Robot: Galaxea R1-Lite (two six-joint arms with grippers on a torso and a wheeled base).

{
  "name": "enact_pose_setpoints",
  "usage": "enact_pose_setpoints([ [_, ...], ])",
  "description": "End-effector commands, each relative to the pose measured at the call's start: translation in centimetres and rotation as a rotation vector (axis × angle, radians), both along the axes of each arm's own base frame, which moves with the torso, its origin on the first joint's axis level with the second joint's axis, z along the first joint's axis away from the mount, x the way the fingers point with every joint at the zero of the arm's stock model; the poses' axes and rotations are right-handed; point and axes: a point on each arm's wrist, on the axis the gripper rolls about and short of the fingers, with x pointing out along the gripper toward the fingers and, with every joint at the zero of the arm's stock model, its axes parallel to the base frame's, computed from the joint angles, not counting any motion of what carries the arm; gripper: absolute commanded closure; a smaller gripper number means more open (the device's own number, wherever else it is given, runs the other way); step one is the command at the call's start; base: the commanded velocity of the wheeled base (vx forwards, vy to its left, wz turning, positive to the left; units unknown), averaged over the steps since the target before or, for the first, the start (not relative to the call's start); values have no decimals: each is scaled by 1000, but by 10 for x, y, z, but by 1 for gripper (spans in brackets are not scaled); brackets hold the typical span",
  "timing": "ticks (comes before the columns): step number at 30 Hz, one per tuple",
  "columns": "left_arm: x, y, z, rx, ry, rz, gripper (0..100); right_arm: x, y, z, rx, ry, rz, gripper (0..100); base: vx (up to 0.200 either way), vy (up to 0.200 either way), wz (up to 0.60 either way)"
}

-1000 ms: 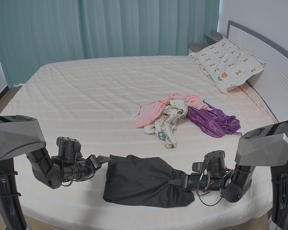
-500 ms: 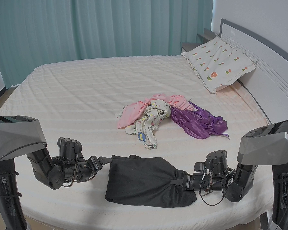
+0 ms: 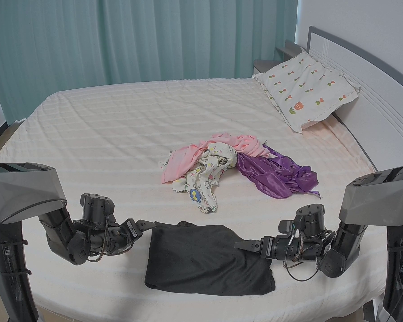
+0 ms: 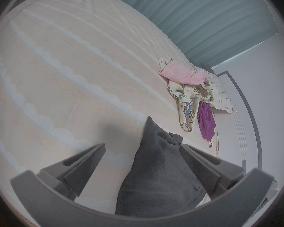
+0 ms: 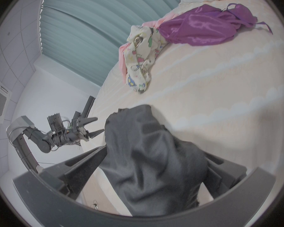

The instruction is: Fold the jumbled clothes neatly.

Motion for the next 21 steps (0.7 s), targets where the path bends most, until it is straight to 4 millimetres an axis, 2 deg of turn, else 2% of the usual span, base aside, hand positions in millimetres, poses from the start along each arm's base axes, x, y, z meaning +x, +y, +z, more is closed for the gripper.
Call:
enact_pose_setpoints([
  [1,1,0,-2,2,5,1,0,10,-5,0,10,-14,-26,0,0,0,0],
  [5,1,0,-3,2,6,1,0,20,-11,-9,7,6,-57,0,0,0,0],
  [9,1,0,-3,2,6,1,0,26,-10,-5,61,56,-107,0,0,0,0],
  [10,1,0,-4,3,9,1,0,25,-10,-4,66,68,-111,100,0,0,0],
  [21,1,0,-4,4,9,0,0,29,-15,10,60,91,-133,100,0,0,0],
])
